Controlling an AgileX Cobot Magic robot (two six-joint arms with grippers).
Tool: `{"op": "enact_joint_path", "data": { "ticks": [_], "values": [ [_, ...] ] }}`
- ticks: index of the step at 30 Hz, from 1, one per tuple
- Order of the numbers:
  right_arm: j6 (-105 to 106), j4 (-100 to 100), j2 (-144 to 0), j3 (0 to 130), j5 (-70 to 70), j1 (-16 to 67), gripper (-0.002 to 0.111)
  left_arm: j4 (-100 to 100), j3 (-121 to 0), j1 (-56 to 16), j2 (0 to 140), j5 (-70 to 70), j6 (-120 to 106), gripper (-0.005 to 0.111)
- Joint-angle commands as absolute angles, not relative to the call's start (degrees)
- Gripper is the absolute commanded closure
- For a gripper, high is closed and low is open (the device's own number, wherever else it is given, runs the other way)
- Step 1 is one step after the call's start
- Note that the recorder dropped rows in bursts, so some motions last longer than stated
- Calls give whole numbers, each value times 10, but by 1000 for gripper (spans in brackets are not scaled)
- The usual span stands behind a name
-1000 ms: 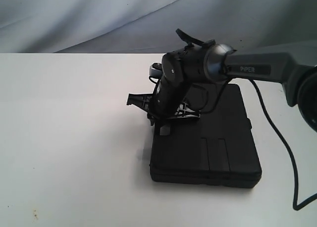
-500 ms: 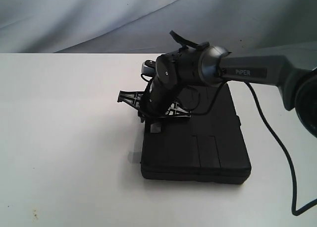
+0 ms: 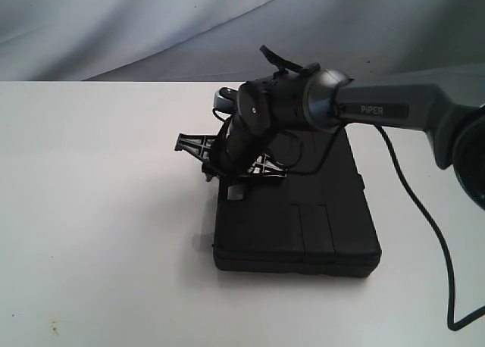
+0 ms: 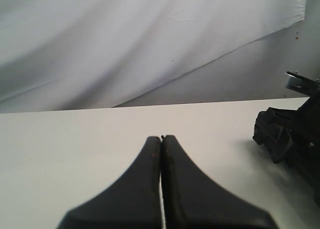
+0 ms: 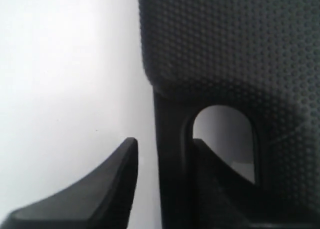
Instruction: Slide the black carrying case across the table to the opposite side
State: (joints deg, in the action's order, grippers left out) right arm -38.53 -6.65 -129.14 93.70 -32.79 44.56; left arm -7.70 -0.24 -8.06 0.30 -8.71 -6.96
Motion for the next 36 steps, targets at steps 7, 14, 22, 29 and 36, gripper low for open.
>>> {"op": "enact_joint_path", "data": {
  "ticks": [7,14,22,29,36],
  "values": [
    [-373,-83,-1283,941,-249,449,50,-77,0,-80,0,-84,-64,106],
    [-373,-75,-1283,941,-257,446,49,-77,0,-80,0,-84,-64,106],
    [-381,-14,-1283,941,-268,446,52,-77,0,-80,0,-84,-64,106],
    [-397,37,-1283,941,-287,446,63,-77,0,-80,0,-84,-64,106],
    [-435,106,-1283,941,-368,446,63,-77,0,-80,0,-84,-64,106]
  ]
}}
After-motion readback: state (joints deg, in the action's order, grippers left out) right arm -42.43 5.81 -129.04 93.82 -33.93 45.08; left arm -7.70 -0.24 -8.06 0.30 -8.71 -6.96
